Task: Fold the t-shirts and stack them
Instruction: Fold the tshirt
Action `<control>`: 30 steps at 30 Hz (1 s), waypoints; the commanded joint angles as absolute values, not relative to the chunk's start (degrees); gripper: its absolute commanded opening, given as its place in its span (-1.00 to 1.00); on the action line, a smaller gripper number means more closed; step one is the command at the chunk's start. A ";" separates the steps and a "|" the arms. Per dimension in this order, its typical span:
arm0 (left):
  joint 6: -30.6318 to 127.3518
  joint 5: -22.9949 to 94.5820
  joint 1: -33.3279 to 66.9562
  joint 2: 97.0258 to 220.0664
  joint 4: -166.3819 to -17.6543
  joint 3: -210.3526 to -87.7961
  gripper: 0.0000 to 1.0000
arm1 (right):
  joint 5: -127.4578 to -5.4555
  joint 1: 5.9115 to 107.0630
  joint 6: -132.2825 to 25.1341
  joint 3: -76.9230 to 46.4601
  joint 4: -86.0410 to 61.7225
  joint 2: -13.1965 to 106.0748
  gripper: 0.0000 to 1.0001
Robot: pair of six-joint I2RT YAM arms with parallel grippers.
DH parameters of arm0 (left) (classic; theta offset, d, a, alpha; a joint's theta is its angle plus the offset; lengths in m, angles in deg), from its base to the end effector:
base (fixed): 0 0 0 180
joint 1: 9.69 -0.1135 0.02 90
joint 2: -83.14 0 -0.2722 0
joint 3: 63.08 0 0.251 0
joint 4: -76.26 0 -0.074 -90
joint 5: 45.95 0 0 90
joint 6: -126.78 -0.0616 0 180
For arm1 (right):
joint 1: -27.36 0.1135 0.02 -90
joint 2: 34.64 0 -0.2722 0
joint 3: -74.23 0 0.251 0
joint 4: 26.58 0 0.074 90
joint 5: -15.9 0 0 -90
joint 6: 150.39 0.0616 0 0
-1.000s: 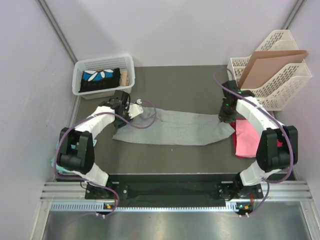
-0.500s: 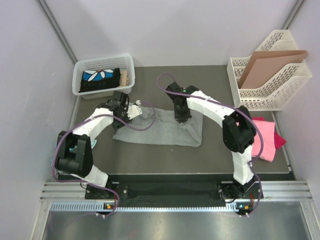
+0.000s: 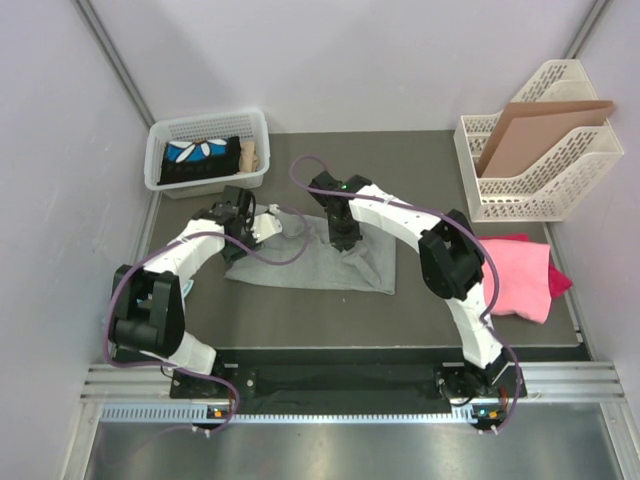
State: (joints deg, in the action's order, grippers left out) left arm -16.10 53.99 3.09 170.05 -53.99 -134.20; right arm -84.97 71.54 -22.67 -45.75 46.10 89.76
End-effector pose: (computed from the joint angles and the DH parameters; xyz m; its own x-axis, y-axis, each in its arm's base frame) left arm 0.2975 -0.0566 0.1944 -0.4176 0.9001 -0.1246 0.7973 0.4287 0.4250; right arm 0.3337 0.3081 0.1877 -0.9532 -0.0885 -0.2891 -0.0898 0.9959 -0.0088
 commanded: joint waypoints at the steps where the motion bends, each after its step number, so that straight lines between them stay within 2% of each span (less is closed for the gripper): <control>1: -16.66 53.99 2.71 169.18 -55.90 -134.21 0.17 | -83.15 73.23 -22.33 -49.81 44.99 90.51 -1.00; 7: -16.22 53.55 2.71 169.10 -55.11 -134.91 0.18 | -79.38 74.20 -23.03 -52.44 44.11 94.02 -0.95; 11: -16.04 54.16 2.71 169.10 -54.58 -134.91 0.18 | -75.69 74.73 -25.66 -57.01 45.69 97.80 0.19; 14: -16.22 54.69 2.71 168.83 -54.06 -135.09 0.18 | -75.24 74.38 -26.55 -57.99 45.78 96.94 0.60; 15: -16.30 54.86 2.71 168.83 -53.88 -135.26 0.18 | -74.89 74.12 -26.81 -58.07 45.69 96.23 0.65; 17: -16.22 55.13 2.71 169.01 -53.35 -135.88 0.18 | -74.36 73.07 -27.08 -58.25 45.43 94.05 0.75; 20: -15.87 55.39 2.71 169.62 -52.48 -136.93 0.18 | -71.30 70.70 -26.47 -55.80 43.95 88.96 0.75; 25: -15.16 55.83 2.80 169.98 -51.77 -138.51 0.18 | -65.58 66.83 -23.74 -41.92 35.60 79.02 0.70; 30: -14.81 56.62 2.88 170.33 -51.59 -139.39 0.18 | -64.35 69.02 -22.69 -32.18 32.00 73.29 0.68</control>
State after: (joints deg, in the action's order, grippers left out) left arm -15.62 55.74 3.05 170.05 -52.33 -136.96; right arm -67.73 66.45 -24.27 -38.42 38.40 78.57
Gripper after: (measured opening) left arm 0.589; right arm 0.843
